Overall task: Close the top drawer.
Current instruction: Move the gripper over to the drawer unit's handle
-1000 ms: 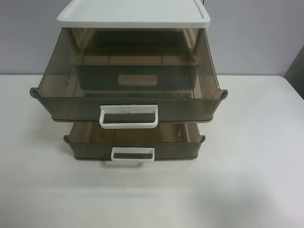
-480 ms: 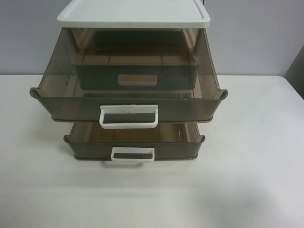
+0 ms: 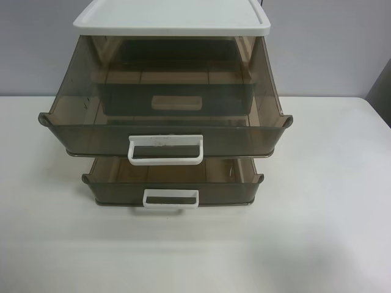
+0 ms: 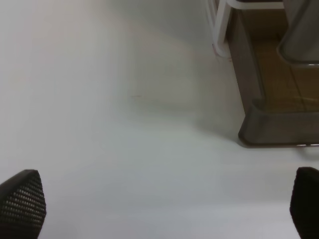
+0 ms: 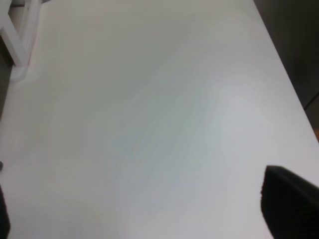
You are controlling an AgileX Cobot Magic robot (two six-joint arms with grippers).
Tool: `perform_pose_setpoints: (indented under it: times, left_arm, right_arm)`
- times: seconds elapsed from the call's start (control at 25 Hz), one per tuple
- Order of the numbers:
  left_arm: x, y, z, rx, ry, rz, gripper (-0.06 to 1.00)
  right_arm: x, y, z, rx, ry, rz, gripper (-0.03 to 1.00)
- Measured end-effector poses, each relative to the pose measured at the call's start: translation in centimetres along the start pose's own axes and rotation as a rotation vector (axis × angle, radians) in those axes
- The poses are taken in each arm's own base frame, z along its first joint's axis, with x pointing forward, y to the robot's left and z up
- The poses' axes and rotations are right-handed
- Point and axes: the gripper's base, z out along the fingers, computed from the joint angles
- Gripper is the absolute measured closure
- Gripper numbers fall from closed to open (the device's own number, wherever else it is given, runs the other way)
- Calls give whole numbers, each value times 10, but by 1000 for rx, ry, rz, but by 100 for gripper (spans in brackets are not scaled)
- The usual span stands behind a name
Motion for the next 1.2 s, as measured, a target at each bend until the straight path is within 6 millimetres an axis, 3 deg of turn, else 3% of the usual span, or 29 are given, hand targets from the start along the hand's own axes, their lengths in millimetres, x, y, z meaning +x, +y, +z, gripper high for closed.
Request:
perform_pose_setpoints:
  times: [1.2]
  left_arm:
    - [0,0,0,0,0,0,-5]
  right_arm:
    - [-3,4,-1,-48,9,-35,-3]
